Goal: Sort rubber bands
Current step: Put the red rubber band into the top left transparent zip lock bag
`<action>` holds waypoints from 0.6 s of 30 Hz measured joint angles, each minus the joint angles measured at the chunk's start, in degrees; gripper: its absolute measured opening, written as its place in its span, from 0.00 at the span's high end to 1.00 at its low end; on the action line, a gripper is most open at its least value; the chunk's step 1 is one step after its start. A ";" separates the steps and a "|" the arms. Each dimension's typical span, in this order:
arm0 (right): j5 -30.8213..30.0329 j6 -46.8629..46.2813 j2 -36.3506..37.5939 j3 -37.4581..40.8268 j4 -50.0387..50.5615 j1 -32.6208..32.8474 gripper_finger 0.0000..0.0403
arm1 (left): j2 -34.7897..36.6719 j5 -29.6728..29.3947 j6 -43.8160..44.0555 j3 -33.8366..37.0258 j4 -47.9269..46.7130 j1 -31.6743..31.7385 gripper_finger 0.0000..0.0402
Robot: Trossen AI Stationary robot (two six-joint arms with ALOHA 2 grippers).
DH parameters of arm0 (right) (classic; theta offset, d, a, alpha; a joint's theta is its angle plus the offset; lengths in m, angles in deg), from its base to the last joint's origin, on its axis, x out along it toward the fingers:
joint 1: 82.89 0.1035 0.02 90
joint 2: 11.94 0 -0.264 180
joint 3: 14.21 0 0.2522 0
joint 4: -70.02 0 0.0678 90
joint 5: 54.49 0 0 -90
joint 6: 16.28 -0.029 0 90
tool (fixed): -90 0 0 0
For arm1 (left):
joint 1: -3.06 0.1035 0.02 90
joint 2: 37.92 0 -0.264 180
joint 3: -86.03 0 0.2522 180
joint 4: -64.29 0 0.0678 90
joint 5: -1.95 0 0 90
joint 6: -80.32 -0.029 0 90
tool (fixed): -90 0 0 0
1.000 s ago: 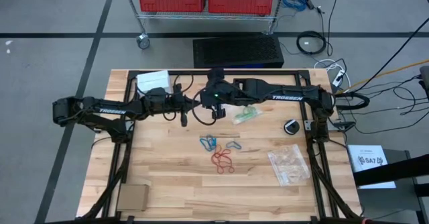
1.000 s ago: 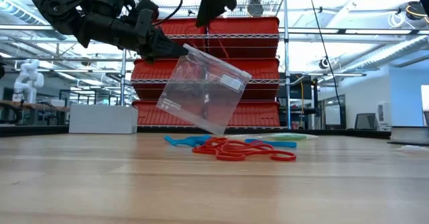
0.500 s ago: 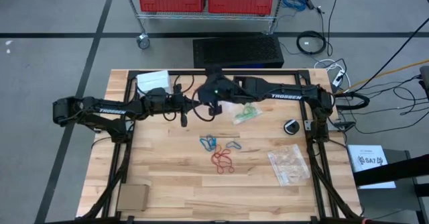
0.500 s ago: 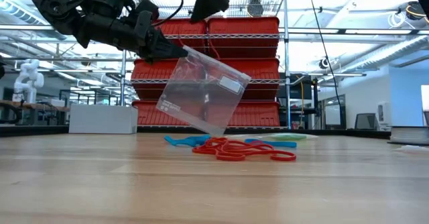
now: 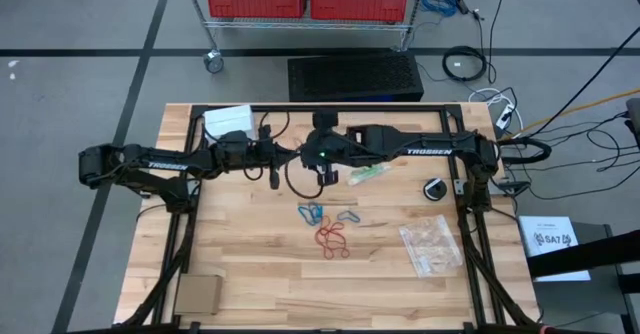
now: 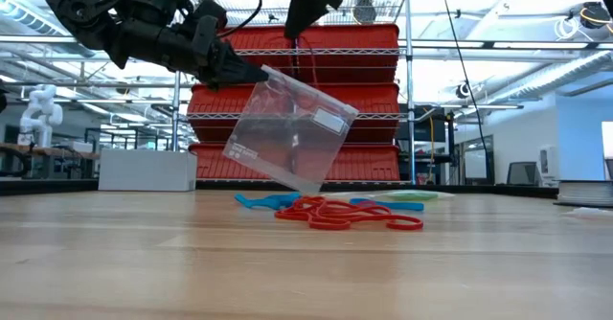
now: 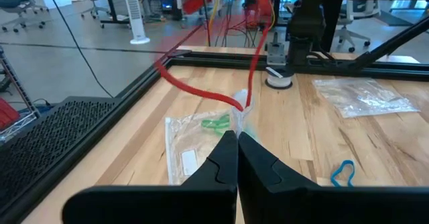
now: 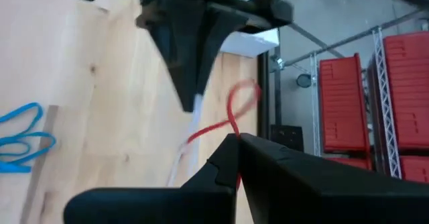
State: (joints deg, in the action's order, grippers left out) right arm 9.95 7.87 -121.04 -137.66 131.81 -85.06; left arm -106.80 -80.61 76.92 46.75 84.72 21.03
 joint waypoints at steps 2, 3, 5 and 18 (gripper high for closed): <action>-0.15 -1.28 0.00 0.00 1.23 0.61 1.00 | 0.00 -0.25 0.00 0.00 -0.07 0.00 1.00; -0.52 -2.00 0.00 0.00 1.83 0.87 1.00 | 0.00 -0.42 0.00 0.00 -0.13 0.00 1.00; -2.69 -3.21 0.00 0.00 3.67 1.48 1.00 | 0.00 -0.44 0.00 0.00 -0.17 0.02 1.00; -4.18 -9.79 2.53 10.37 5.71 1.92 1.00 | 0.00 -0.42 0.00 0.00 -0.20 0.00 1.00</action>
State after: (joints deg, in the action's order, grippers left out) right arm 5.77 -1.93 -118.51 -127.29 137.52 -83.14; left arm -106.80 -81.03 76.92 46.75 84.53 21.03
